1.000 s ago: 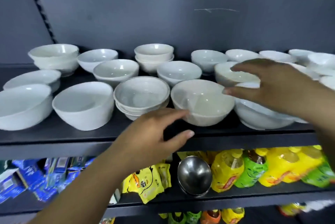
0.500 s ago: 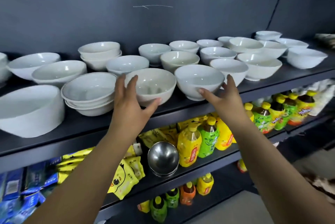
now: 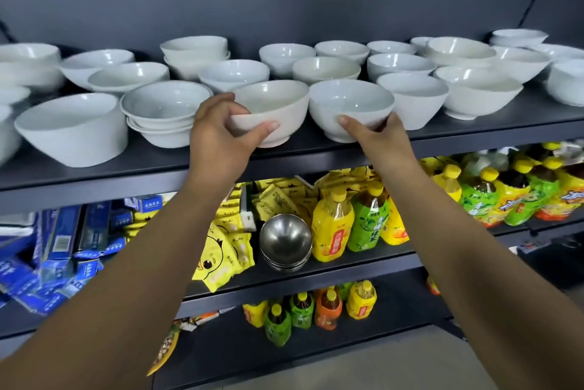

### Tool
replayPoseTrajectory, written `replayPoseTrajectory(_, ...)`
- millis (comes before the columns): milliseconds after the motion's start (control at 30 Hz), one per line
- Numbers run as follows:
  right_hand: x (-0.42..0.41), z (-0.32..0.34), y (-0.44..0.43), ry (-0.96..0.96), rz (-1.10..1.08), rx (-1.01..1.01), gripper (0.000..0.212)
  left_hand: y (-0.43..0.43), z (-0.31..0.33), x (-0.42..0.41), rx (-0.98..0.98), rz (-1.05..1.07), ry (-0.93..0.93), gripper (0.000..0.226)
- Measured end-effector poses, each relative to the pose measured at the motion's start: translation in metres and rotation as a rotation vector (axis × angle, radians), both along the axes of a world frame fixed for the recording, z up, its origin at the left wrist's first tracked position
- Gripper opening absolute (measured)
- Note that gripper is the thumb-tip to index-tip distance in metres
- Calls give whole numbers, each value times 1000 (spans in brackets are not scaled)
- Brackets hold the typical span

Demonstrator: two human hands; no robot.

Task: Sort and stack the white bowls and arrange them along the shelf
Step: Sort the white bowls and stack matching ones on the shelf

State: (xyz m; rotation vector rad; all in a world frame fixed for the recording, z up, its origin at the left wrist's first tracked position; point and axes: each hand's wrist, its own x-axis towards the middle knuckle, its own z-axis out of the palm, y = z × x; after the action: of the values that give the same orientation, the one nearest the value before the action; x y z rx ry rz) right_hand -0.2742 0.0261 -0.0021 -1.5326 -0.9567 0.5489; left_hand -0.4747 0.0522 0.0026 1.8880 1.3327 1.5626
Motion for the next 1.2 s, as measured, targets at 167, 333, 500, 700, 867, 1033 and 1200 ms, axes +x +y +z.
replayPoseTrajectory(167, -3, 34, -29, -147, -12, 218, 95, -21, 30, -6, 30, -113, -172, 32)
replayPoseTrajectory(333, -10, 95, -53, -158, 495, 268, 84, -47, 75, 12, 119, -351, -308, 27)
replayPoseTrajectory(500, 16, 134, -55, -124, 621, 357, 66, -44, 114, 36, 88, -541, -421, 52)
replayPoseTrajectory(700, 41, 153, -11, -174, 580, 292, 77, 1, 133, 58, -176, -548, -489, 112)
replayPoseTrajectory(867, 58, 164, 33, -271, 620, 157, 76, 48, 141, 62, -215, -573, -375, 73)
replayPoseTrajectory(1033, 78, 155, 78, -436, 750, -109, 28, 101, 129, 63, -294, -563, -131, 113)
replayPoseTrajectory(1200, 92, 130, 114, -540, 765, -330, 56, 131, 94, 77, -427, -555, 48, 122)
